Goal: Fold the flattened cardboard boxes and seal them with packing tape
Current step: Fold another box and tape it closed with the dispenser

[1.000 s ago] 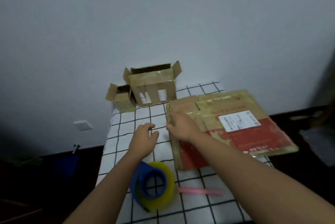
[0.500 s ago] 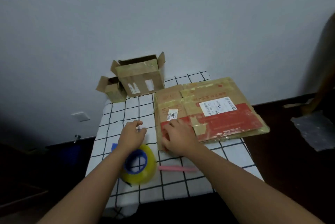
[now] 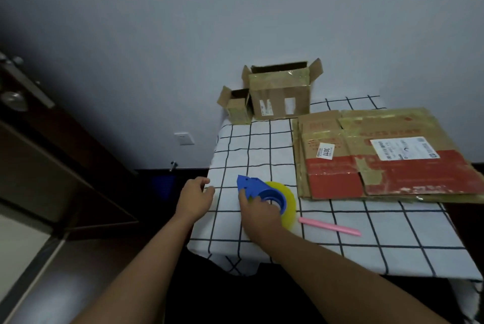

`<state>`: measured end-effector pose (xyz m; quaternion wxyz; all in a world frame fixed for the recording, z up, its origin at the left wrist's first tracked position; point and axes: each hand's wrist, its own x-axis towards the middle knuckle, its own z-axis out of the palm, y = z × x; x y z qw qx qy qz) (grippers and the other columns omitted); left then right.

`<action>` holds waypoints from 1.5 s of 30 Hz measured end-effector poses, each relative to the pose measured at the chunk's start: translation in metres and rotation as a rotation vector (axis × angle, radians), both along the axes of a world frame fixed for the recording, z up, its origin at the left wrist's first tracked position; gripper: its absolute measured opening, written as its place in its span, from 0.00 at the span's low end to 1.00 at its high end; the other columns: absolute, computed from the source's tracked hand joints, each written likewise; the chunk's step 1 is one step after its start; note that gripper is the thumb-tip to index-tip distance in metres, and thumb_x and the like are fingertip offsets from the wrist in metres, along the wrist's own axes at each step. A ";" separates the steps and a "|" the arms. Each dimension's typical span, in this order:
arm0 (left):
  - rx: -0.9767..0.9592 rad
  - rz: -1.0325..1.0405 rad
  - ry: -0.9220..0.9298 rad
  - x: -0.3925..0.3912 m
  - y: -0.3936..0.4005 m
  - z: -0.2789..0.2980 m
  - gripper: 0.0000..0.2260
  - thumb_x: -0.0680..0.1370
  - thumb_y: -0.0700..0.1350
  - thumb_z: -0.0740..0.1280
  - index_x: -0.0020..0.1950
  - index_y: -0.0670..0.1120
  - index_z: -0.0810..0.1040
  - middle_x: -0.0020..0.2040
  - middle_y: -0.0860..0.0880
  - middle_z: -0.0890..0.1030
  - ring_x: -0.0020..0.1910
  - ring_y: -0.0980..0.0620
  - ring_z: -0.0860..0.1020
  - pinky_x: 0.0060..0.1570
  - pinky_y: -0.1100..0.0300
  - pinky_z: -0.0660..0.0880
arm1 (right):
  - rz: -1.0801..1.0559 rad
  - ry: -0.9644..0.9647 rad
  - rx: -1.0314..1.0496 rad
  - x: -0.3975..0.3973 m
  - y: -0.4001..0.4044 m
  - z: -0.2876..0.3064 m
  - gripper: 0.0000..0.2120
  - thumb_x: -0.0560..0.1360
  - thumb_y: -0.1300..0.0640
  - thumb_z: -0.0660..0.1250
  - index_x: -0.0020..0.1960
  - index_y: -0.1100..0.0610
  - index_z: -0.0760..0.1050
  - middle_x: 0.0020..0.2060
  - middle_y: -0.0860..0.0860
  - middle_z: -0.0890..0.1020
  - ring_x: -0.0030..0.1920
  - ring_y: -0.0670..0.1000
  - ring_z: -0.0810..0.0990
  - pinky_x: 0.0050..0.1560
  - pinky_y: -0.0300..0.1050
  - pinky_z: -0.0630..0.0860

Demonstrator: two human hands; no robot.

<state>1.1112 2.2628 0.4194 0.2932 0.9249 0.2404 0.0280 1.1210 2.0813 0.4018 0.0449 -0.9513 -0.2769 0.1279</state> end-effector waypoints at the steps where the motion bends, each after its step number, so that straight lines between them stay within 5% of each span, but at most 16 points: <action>1: -0.010 -0.007 -0.013 0.000 -0.001 0.000 0.15 0.78 0.47 0.66 0.63 0.44 0.78 0.58 0.46 0.80 0.52 0.51 0.79 0.50 0.61 0.71 | 0.006 -0.024 -0.013 -0.002 0.000 0.002 0.34 0.80 0.61 0.59 0.80 0.60 0.44 0.61 0.65 0.74 0.49 0.62 0.80 0.29 0.47 0.61; 7: -0.071 -0.048 -0.157 0.014 -0.032 0.017 0.13 0.79 0.43 0.65 0.62 0.43 0.77 0.62 0.45 0.77 0.60 0.47 0.75 0.61 0.57 0.69 | 0.083 -0.122 -0.014 -0.012 -0.018 0.029 0.31 0.79 0.59 0.59 0.78 0.60 0.49 0.58 0.63 0.75 0.48 0.62 0.79 0.29 0.47 0.60; 12: -0.099 -0.148 -0.231 0.047 -0.089 0.029 0.13 0.79 0.44 0.64 0.62 0.45 0.77 0.63 0.46 0.76 0.59 0.48 0.75 0.57 0.58 0.69 | 0.083 -0.093 0.012 -0.025 -0.080 0.045 0.29 0.80 0.57 0.61 0.76 0.57 0.53 0.54 0.60 0.77 0.47 0.62 0.79 0.29 0.47 0.61; 16: -0.092 -0.281 -0.233 0.070 -0.156 0.032 0.13 0.79 0.44 0.64 0.63 0.45 0.77 0.62 0.45 0.75 0.57 0.49 0.75 0.54 0.61 0.69 | 0.080 0.027 0.069 -0.030 -0.149 0.046 0.29 0.78 0.53 0.64 0.75 0.54 0.56 0.55 0.58 0.75 0.53 0.61 0.76 0.43 0.55 0.75; 20: -0.073 -0.397 -0.215 0.082 -0.213 0.027 0.12 0.80 0.45 0.63 0.62 0.44 0.78 0.62 0.45 0.75 0.47 0.53 0.77 0.44 0.68 0.69 | 0.060 -0.010 0.044 -0.042 -0.208 0.044 0.31 0.78 0.50 0.65 0.75 0.53 0.55 0.56 0.57 0.75 0.55 0.59 0.74 0.45 0.54 0.76; 25: 0.000 -0.565 -0.117 0.092 -0.253 0.010 0.16 0.77 0.46 0.65 0.65 0.46 0.77 0.64 0.44 0.77 0.60 0.45 0.76 0.59 0.53 0.73 | -0.021 -0.003 -0.014 -0.038 -0.258 0.031 0.30 0.78 0.50 0.65 0.74 0.52 0.55 0.58 0.56 0.75 0.57 0.59 0.73 0.46 0.57 0.78; 29: 0.126 -0.733 0.050 0.095 -0.266 -0.010 0.24 0.77 0.51 0.67 0.73 0.48 0.70 0.73 0.45 0.68 0.70 0.44 0.68 0.70 0.51 0.65 | -0.103 0.026 0.008 -0.029 -0.273 0.019 0.26 0.78 0.50 0.64 0.72 0.54 0.57 0.56 0.57 0.75 0.57 0.60 0.73 0.45 0.58 0.78; 34: -0.015 -0.436 0.027 0.104 -0.262 -0.022 0.26 0.78 0.56 0.67 0.73 0.48 0.69 0.72 0.42 0.66 0.69 0.40 0.68 0.70 0.49 0.64 | -0.092 0.178 0.027 -0.012 -0.275 0.026 0.30 0.73 0.43 0.71 0.65 0.55 0.62 0.54 0.56 0.77 0.53 0.59 0.76 0.43 0.52 0.73; 38: -0.230 -0.263 -0.009 0.113 -0.259 -0.019 0.26 0.73 0.50 0.74 0.68 0.46 0.72 0.64 0.43 0.74 0.59 0.42 0.76 0.61 0.48 0.74 | -0.157 0.252 0.084 0.020 -0.280 0.045 0.30 0.73 0.31 0.65 0.63 0.53 0.69 0.55 0.53 0.78 0.53 0.56 0.77 0.50 0.53 0.76; 41: -0.425 -0.196 -0.062 0.117 -0.266 -0.012 0.24 0.72 0.37 0.74 0.64 0.48 0.72 0.54 0.48 0.79 0.49 0.48 0.78 0.48 0.57 0.76 | -0.236 0.155 0.188 0.041 -0.276 0.049 0.26 0.75 0.34 0.64 0.62 0.53 0.72 0.55 0.53 0.80 0.54 0.57 0.78 0.54 0.55 0.77; 45: -0.677 -0.108 -0.026 0.129 -0.262 -0.001 0.25 0.73 0.36 0.71 0.69 0.48 0.71 0.56 0.47 0.81 0.48 0.50 0.80 0.40 0.57 0.78 | -0.315 0.051 0.281 0.058 -0.266 0.053 0.20 0.77 0.39 0.64 0.60 0.53 0.73 0.53 0.52 0.80 0.51 0.55 0.79 0.51 0.54 0.78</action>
